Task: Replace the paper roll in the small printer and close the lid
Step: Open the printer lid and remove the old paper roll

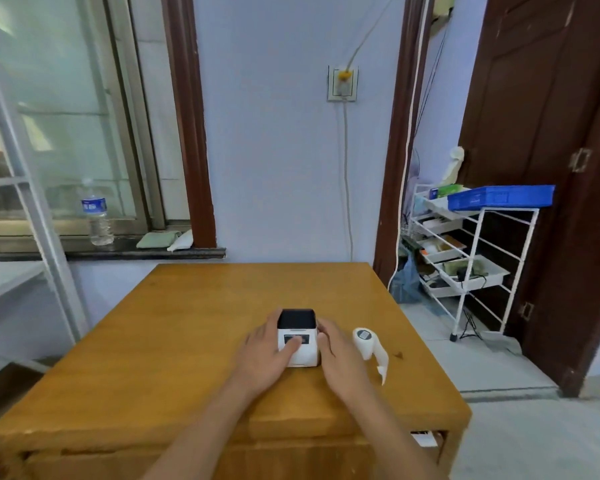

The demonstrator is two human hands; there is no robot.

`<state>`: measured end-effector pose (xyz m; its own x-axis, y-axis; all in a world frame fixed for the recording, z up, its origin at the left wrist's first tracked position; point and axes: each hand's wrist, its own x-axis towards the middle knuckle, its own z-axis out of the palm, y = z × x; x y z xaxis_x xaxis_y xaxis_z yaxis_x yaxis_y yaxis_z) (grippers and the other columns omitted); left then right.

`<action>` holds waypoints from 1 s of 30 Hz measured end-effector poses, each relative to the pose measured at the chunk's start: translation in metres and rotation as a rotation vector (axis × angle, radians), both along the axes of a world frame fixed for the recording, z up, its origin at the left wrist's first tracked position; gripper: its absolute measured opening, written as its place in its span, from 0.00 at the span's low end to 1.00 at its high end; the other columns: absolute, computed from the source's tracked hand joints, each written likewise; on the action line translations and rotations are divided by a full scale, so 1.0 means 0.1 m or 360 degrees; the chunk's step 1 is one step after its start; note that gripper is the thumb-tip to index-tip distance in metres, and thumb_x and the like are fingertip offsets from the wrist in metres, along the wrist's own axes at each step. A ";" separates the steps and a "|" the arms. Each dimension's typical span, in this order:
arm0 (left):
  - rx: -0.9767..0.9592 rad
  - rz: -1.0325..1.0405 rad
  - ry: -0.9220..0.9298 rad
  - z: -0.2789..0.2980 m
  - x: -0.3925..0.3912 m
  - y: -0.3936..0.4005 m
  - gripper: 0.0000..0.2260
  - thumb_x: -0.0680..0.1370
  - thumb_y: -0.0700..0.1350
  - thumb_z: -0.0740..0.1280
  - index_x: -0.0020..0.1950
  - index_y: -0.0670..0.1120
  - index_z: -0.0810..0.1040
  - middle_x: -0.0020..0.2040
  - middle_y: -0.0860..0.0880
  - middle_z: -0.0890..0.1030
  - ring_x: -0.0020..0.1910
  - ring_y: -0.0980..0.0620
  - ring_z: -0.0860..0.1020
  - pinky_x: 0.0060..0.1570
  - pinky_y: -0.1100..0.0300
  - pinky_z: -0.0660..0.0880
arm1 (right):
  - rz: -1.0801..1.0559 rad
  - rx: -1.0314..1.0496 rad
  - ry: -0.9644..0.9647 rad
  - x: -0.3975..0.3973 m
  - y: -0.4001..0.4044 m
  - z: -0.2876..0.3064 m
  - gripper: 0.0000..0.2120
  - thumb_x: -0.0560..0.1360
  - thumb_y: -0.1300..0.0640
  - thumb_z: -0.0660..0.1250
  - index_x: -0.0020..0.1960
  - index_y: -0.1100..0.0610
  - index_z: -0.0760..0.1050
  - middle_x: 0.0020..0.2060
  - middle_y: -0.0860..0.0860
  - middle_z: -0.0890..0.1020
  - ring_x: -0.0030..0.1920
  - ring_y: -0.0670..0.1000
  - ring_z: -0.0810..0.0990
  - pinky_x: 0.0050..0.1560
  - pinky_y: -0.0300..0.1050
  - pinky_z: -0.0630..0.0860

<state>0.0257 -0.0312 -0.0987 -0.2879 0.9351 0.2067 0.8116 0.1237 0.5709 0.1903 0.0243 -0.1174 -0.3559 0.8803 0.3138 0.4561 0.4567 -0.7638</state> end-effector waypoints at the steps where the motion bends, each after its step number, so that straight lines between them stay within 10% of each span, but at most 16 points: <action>1: 0.0003 0.0003 -0.0001 0.00 -0.01 0.01 0.35 0.79 0.65 0.56 0.83 0.55 0.53 0.74 0.52 0.75 0.70 0.47 0.74 0.68 0.49 0.70 | -0.0018 0.0000 0.0006 0.00 0.02 0.00 0.18 0.88 0.52 0.54 0.75 0.47 0.72 0.63 0.42 0.81 0.62 0.45 0.79 0.62 0.44 0.76; 19: 0.0033 0.0098 -0.0141 -0.01 -0.05 0.04 0.38 0.79 0.62 0.63 0.83 0.49 0.54 0.72 0.53 0.77 0.73 0.49 0.72 0.75 0.51 0.59 | -0.0223 -0.0128 0.0148 -0.05 0.11 0.00 0.16 0.83 0.60 0.64 0.65 0.47 0.82 0.57 0.41 0.86 0.57 0.40 0.82 0.57 0.40 0.78; 30: 0.0096 0.0102 -0.0399 0.02 -0.07 0.01 0.25 0.81 0.56 0.64 0.77 0.50 0.68 0.70 0.51 0.79 0.66 0.49 0.77 0.60 0.54 0.72 | -0.0324 -0.0016 0.0004 -0.05 0.06 0.02 0.15 0.85 0.54 0.62 0.67 0.48 0.82 0.58 0.45 0.87 0.59 0.46 0.83 0.55 0.43 0.78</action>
<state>0.0188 -0.0305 -0.0963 -0.3952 0.9016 0.1761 0.6357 0.1300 0.7609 0.1852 0.0305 -0.1150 -0.1698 0.9370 0.3053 0.5365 0.3477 -0.7689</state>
